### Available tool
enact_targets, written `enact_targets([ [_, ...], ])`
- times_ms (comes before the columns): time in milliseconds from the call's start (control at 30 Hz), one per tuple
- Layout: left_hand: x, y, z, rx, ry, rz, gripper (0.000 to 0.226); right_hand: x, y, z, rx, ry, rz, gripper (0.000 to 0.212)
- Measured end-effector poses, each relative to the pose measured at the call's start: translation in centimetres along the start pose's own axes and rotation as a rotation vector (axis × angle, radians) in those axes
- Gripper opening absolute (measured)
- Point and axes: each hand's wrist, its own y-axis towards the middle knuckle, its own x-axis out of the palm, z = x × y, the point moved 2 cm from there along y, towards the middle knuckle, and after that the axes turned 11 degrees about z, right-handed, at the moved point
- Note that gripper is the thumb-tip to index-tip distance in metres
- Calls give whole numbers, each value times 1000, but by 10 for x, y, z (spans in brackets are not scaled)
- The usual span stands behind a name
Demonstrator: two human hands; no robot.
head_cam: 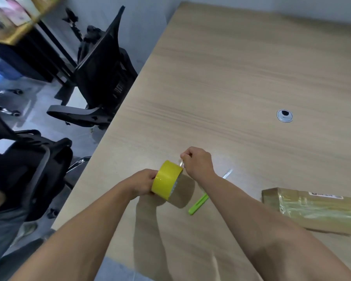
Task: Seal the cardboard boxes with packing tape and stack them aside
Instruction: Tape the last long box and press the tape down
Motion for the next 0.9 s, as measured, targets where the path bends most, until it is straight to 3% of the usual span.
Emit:
enact_targets([
  [133,-11,12,-9,-70,107,-44,56,21,11,-2,-20,-106,-50,21],
  [300,-20,20,-6,-132,293,-142,24,33,18,-2,-26,-187,-151,24],
  [600,-21,31,7,-154,519,-254,35,35,27,-8,-101,-495,-238,21],
  [767,-19,35,9,-107,692,-216,32,26,31,-6,-66,-519,-195,36],
  [900,-23,36,-1,-116,646,-199,24,27,28,0,-49,-492,-160,41],
])
